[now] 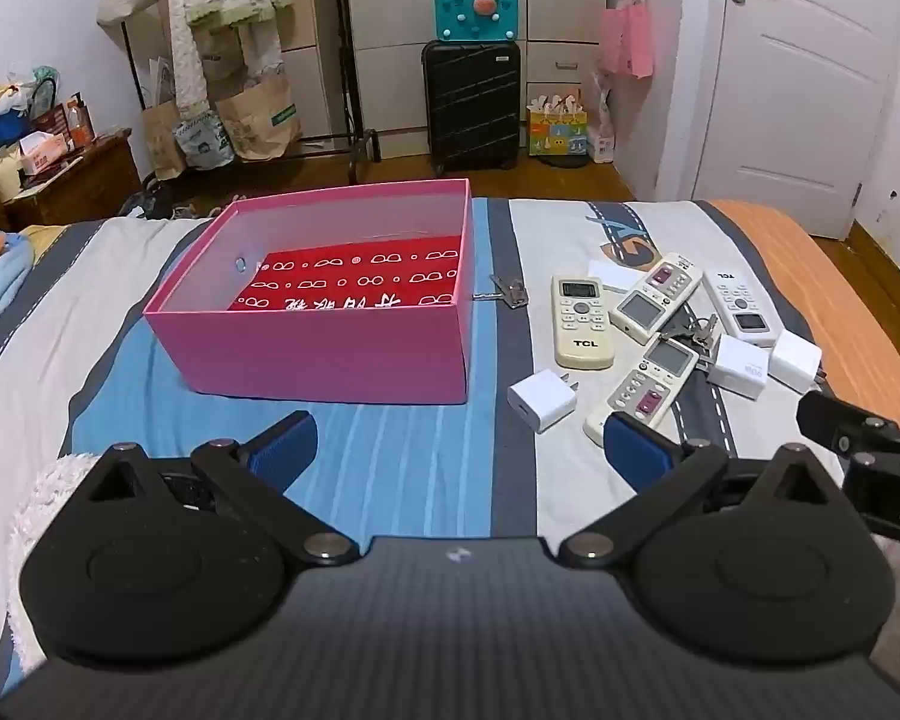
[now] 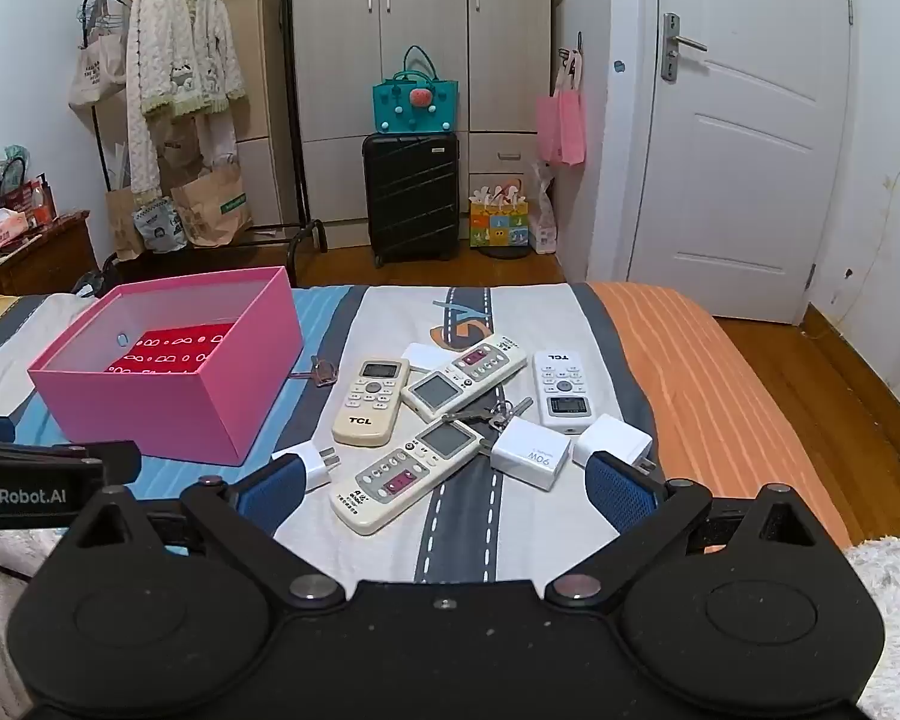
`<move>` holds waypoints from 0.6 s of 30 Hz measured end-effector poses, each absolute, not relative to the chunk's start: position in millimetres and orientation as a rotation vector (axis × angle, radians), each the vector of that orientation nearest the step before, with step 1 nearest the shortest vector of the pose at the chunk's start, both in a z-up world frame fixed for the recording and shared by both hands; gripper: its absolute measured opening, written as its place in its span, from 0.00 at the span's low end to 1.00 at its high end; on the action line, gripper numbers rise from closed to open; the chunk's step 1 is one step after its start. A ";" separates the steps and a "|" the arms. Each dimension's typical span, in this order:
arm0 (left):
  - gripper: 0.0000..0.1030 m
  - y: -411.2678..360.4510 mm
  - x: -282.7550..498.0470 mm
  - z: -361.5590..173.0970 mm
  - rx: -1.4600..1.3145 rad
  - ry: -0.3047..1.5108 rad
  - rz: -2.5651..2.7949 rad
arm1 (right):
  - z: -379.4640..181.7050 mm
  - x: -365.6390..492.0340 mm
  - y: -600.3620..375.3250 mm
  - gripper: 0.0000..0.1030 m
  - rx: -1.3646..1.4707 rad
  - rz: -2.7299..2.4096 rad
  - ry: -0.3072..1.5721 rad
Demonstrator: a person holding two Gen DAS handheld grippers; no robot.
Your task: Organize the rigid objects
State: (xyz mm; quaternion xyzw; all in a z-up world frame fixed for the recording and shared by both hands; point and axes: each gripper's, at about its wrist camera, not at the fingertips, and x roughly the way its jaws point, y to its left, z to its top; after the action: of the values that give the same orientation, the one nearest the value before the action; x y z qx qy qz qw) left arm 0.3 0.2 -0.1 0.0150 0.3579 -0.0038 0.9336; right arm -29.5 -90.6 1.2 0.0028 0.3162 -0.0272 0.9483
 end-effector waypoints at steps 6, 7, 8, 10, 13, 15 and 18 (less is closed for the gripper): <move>1.00 -3.4 -2.5 0.0 0.051 0.714 -0.010 | 2.6 -31.8 -90.9 0.98 0.002 -0.070 0.635; 1.00 -3.8 0.7 0.6 0.057 0.708 -0.005 | 2.3 -31.8 -90.4 0.98 0.001 -0.073 0.635; 1.00 -5.6 0.5 0.7 0.064 0.700 0.001 | -0.8 -29.3 -91.0 0.98 -0.001 -0.074 0.637; 1.00 -5.4 -1.4 -0.9 0.072 0.688 0.005 | 1.2 -31.1 -87.9 0.98 -0.002 -0.075 0.641; 1.00 -9.9 -3.4 -1.2 0.086 0.673 0.005 | -2.1 -30.7 -94.3 0.98 0.016 -0.078 0.643; 1.00 -14.2 -3.5 -2.7 0.094 0.667 0.002 | -5.8 -27.7 -102.0 0.98 0.043 -0.085 0.640; 1.00 -9.2 -7.2 -7.1 0.093 0.646 -0.002 | -6.9 -28.4 -107.2 0.98 0.070 -0.094 0.631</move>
State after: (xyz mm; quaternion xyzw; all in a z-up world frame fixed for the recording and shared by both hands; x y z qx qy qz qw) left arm -7.2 -9.2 -7.1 0.0456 0.3175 -0.0011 0.9472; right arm -28.4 -107.2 -6.9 0.0342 0.3102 -0.0460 0.9489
